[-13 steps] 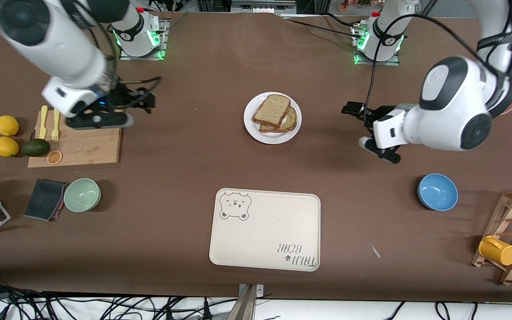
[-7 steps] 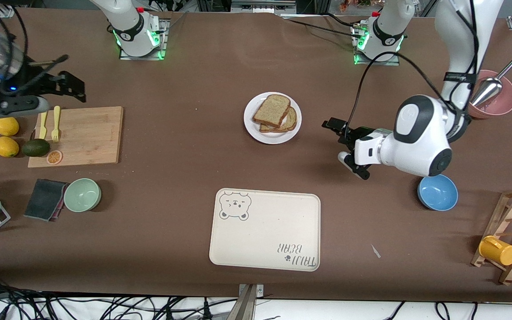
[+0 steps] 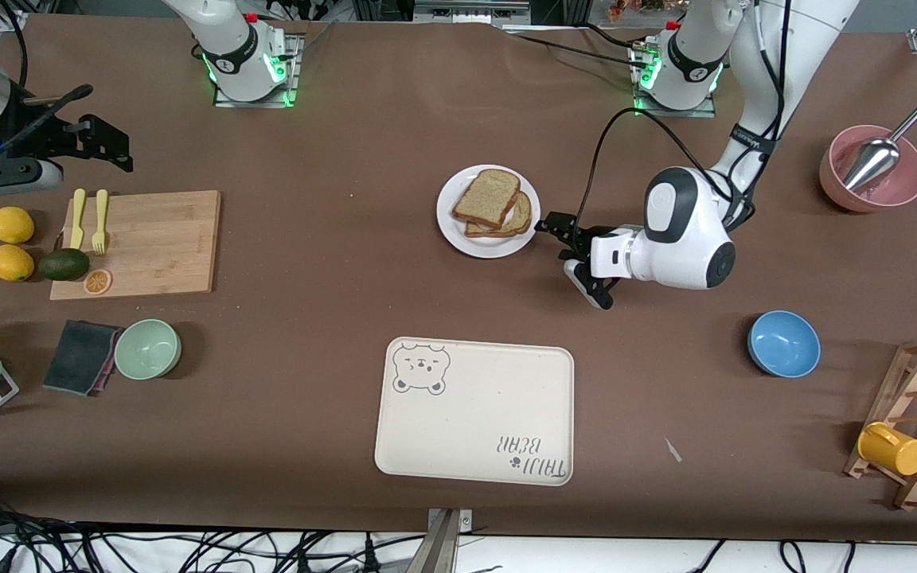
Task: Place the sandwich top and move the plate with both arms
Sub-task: 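Grasp the rim of the white plate with the left gripper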
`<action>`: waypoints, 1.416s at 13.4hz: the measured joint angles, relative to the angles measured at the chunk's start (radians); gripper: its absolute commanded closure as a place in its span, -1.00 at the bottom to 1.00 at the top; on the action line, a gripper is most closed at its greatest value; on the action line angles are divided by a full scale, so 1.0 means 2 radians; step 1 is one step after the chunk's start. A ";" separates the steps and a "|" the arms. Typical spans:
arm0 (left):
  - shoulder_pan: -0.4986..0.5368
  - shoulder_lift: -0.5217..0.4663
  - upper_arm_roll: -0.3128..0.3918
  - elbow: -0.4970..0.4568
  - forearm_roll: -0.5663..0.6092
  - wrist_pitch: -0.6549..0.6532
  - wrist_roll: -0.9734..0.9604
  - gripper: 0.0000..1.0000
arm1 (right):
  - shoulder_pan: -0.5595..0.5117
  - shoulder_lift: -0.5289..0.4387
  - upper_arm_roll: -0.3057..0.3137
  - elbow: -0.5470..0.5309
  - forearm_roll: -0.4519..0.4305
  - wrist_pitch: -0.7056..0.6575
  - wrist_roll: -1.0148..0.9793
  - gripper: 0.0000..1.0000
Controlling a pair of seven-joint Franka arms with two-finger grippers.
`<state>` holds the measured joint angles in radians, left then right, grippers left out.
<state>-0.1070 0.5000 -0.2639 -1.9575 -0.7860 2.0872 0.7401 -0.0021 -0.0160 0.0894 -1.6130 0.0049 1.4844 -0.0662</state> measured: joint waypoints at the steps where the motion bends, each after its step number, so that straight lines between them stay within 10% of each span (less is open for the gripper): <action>1: 0.000 0.009 -0.001 -0.002 -0.012 0.017 0.023 -0.72 | 0.000 0.000 0.000 0.000 0.000 0.000 0.000 -1.00; 10: -0.021 0.076 -0.008 -0.019 -0.184 0.066 0.193 0.05 | -0.001 0.002 0.002 0.000 -0.006 0.015 0.000 -1.00; 12: -0.021 0.086 -0.008 -0.020 -0.194 0.067 0.209 0.46 | -0.002 0.002 0.002 0.000 -0.006 0.015 0.000 -1.00; 19: -0.023 0.090 -0.011 -0.027 -0.228 0.067 0.214 0.92 | -0.006 0.002 0.000 0.000 -0.006 0.015 0.000 -1.00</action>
<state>-0.1536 0.6800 -0.2859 -2.0114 -1.2414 2.2206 1.1671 -0.0141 -0.0115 0.0887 -1.6124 -0.0075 1.5135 -0.0657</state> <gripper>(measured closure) 0.793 0.000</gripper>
